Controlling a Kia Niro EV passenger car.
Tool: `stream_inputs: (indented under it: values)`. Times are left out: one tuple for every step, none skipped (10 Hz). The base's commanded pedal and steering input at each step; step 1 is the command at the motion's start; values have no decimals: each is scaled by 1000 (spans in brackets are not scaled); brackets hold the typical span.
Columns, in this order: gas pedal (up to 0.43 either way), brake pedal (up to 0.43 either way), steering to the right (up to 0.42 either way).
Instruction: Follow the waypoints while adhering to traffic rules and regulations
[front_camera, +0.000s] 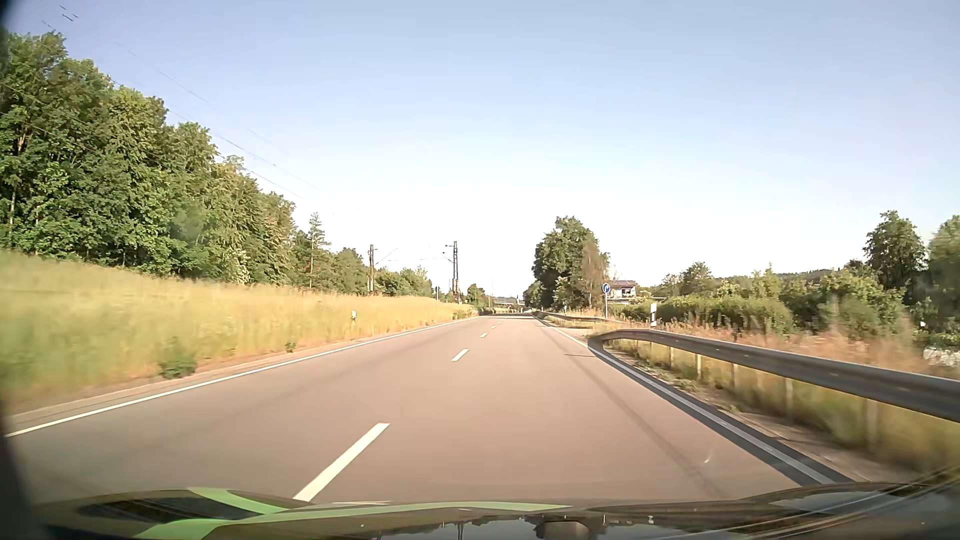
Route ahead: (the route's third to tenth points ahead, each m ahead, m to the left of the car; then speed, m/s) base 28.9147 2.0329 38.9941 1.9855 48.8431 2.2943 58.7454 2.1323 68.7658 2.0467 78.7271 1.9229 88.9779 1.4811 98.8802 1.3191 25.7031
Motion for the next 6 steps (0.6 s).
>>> stream_inputs:
  values:
    - [280, 0, 0]
    - [268, 0, 0]
    - [268, 0, 0]
    - [268, 0, 0]
    - [268, 0, 0]
    - [280, 0, 0]
